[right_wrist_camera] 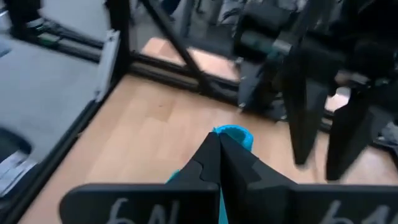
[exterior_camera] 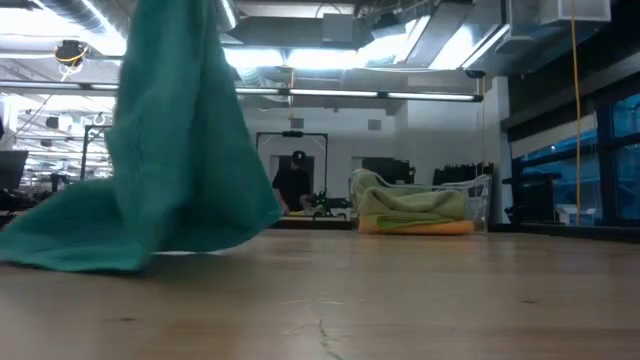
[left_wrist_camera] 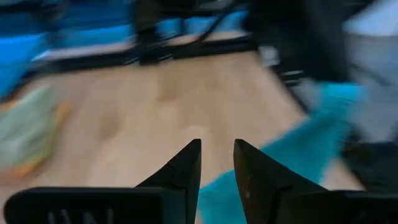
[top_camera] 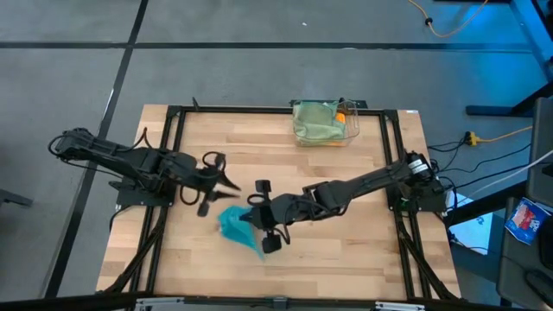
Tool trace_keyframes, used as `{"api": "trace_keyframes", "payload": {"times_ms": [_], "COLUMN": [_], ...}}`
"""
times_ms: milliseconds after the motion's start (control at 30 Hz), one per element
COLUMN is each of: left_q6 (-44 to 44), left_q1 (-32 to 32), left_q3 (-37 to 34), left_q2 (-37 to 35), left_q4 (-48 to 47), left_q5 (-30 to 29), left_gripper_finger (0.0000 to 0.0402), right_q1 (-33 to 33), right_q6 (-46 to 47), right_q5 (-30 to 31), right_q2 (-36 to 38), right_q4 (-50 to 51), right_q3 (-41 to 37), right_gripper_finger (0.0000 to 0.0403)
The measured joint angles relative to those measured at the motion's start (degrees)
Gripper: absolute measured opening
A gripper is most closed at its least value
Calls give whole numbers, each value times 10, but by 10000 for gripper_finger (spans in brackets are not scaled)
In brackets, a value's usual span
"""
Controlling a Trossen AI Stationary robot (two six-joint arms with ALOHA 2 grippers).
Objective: Fold microfiber towels
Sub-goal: Fold the blue microfiber towel
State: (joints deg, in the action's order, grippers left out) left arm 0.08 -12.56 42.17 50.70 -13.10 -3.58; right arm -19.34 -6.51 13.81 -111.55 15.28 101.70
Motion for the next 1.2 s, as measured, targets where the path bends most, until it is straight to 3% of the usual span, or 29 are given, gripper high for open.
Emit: {"api": "trace_keyframes", "payload": {"times_ms": [100,233,467,767,833,1000,1067,1200], "left_q6": [31,50,49,16,16,16,16,19], "left_q1": [0,0,9,-5,-10,-17,-19,-19], "left_q3": [-2,-2,-3,-3,-3,-3,-3,-3], "left_q2": [0,7,60,86,86,86,86,86], "left_q4": [37,66,99,130,139,142,142,142], "left_q5": [70,89,89,89,89,89,87,41], "left_gripper_finger": [87,87,87,87,87,87,87,87], "right_q1": [-6,-15,-23,0,10,36,44,50], "right_q6": [4,15,34,14,0,-39,-70,-104], "right_q5": [-26,-26,272,464,483,462,385,156], "right_q2": [1,1,2,2,2,2,2,1], "right_q4": [90,211,299,338,338,345,368,440], "right_q3": [42,87,167,248,252,253,253,253], "right_gripper_finger": [0,0,0,0,0,0,0,0]}}
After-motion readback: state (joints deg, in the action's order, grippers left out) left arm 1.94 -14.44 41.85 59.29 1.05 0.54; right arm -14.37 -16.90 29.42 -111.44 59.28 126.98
